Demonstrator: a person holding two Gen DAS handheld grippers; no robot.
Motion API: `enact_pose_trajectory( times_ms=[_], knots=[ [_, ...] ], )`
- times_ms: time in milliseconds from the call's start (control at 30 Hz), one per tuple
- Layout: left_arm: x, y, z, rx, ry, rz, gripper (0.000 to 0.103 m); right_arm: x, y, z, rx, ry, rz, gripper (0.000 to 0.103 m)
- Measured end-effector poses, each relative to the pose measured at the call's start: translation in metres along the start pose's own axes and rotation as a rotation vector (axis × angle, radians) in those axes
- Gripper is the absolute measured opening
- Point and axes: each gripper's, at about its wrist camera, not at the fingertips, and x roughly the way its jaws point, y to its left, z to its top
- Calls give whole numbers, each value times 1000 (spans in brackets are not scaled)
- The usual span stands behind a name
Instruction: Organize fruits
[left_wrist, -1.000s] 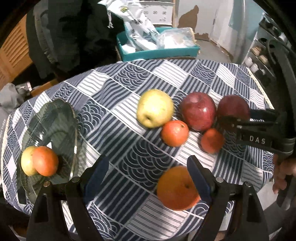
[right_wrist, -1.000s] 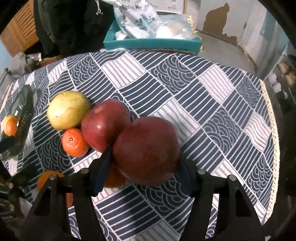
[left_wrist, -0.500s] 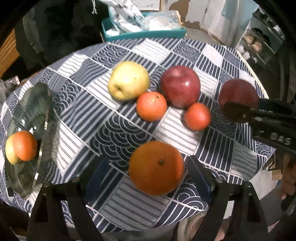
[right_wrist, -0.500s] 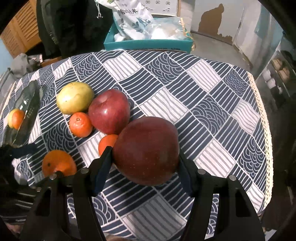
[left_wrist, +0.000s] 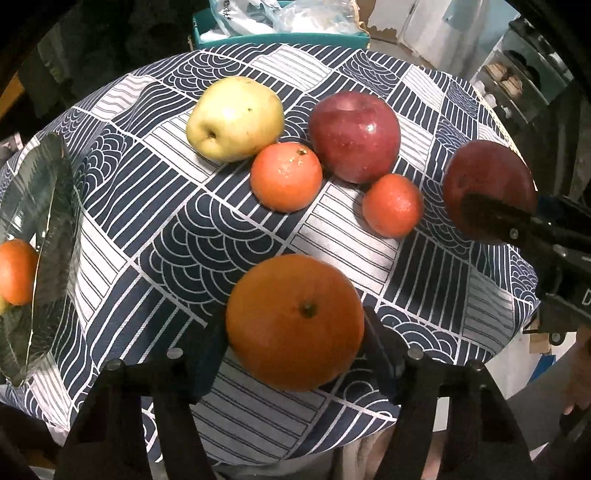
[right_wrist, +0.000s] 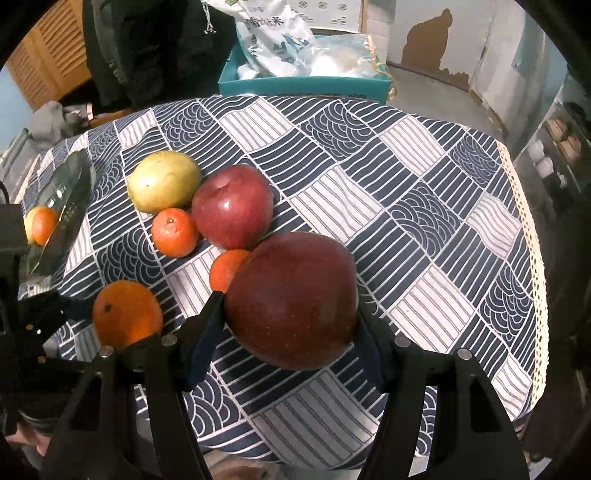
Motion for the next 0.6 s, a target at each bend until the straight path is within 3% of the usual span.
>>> enact_pose_trajectory(
  times_ms=[267,600],
  knots=[
    [-12,9,2,-25,-35,30,69,-7,0,4,3,-36,-3,66],
    [-51,19,20,-54,-151,47,69,-27,6,14,-21,-114,-20,66]
  ],
)
